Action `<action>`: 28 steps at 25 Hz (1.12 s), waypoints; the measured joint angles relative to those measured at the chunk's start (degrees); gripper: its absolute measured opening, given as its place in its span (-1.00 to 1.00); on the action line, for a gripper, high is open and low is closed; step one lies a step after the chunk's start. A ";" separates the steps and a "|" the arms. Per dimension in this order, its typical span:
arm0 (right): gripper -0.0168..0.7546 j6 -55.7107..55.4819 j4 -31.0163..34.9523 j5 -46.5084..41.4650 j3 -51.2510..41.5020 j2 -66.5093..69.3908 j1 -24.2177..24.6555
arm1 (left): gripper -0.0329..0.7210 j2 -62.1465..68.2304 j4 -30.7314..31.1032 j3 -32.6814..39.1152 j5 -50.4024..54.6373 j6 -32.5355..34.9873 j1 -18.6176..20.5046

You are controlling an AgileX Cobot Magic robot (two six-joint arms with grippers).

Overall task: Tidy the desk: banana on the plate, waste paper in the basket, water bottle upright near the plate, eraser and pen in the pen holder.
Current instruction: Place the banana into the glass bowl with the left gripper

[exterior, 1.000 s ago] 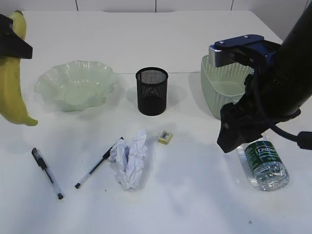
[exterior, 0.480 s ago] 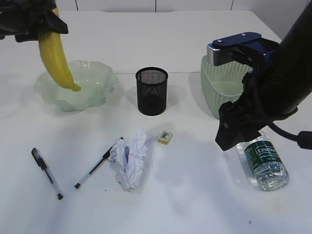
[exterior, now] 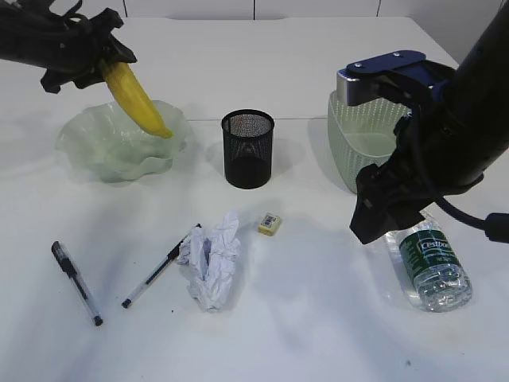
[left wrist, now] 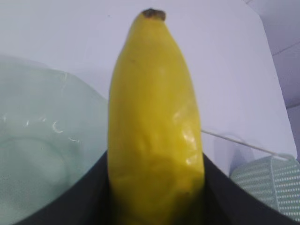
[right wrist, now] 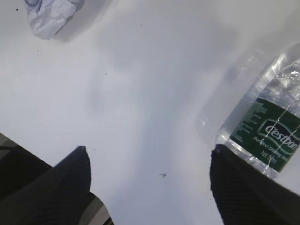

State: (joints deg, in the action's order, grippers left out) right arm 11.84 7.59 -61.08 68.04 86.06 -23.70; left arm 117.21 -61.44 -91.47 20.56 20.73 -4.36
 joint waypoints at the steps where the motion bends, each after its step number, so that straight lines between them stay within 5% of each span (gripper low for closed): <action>1: 0.57 0.00 0.00 0.00 0.00 0.00 0.00 | -0.10 0.92 -1.70 -0.10 -0.84 0.00 0.00; 14: 0.57 0.09 0.00 0.12 0.00 0.00 0.00 | -0.10 6.13 -11.97 -0.61 -5.53 0.00 0.92; 28: 0.57 0.09 0.00 1.73 0.00 0.00 0.00 | -0.07 6.13 -13.27 -0.61 -3.47 0.00 2.31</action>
State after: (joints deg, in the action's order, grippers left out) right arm 11.93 7.59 -59.35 68.04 86.06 -23.70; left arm 123.34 -74.71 -92.08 17.09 20.73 -2.04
